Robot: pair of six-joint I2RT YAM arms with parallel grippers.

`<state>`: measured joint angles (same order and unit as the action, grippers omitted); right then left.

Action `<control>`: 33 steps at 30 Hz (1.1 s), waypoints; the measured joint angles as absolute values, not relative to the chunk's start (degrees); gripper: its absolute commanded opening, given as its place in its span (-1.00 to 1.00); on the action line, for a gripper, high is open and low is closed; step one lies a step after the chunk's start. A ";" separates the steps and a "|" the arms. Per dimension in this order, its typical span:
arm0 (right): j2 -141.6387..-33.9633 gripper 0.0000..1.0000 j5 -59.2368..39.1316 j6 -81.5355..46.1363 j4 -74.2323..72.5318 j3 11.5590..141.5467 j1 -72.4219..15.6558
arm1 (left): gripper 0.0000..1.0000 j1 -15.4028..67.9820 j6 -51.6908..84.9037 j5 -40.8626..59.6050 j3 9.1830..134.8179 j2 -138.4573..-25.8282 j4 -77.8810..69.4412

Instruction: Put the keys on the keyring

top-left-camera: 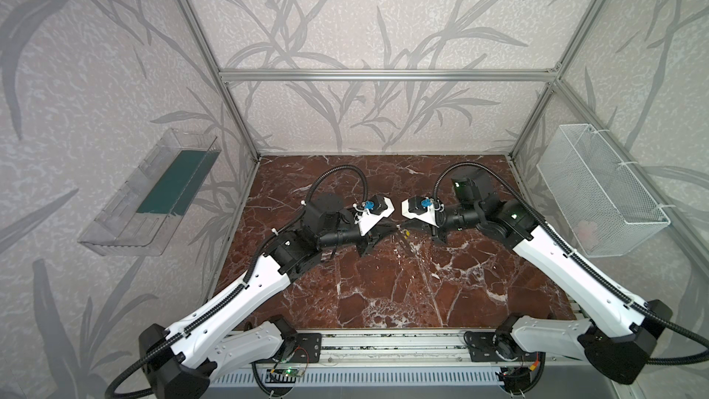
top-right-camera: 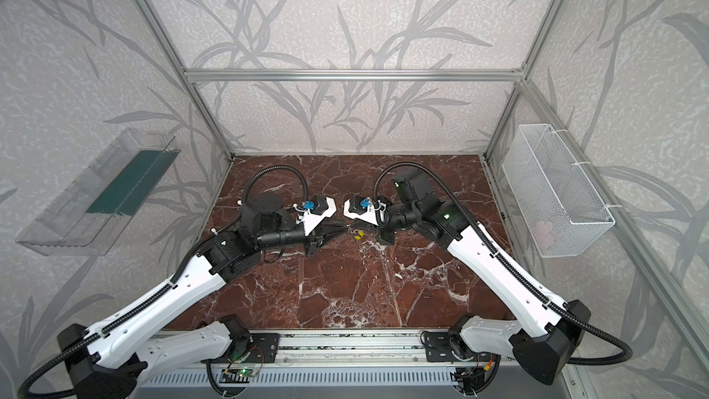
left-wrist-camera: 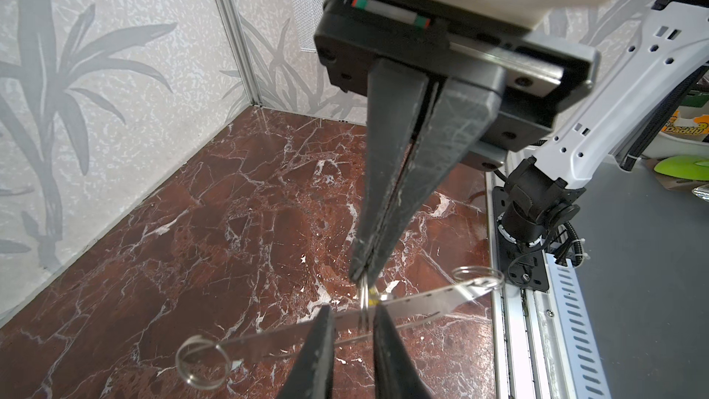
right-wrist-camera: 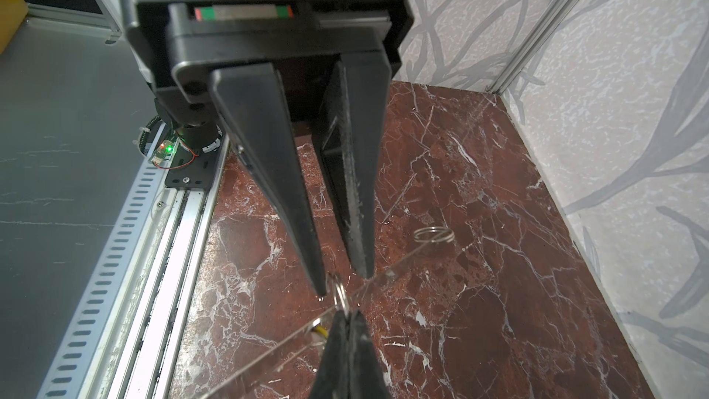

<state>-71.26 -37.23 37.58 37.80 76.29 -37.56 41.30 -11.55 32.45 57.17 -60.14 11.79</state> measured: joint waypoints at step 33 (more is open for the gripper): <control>-62.78 -0.55 -29.10 23.44 17.15 59.48 -37.56 | -1.00 41.52 -5.72 28.99 45.84 -59.33 -7.64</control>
<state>-62.78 -29.10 23.44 17.15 59.48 -37.56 41.52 -5.72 28.99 45.84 -59.33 -7.64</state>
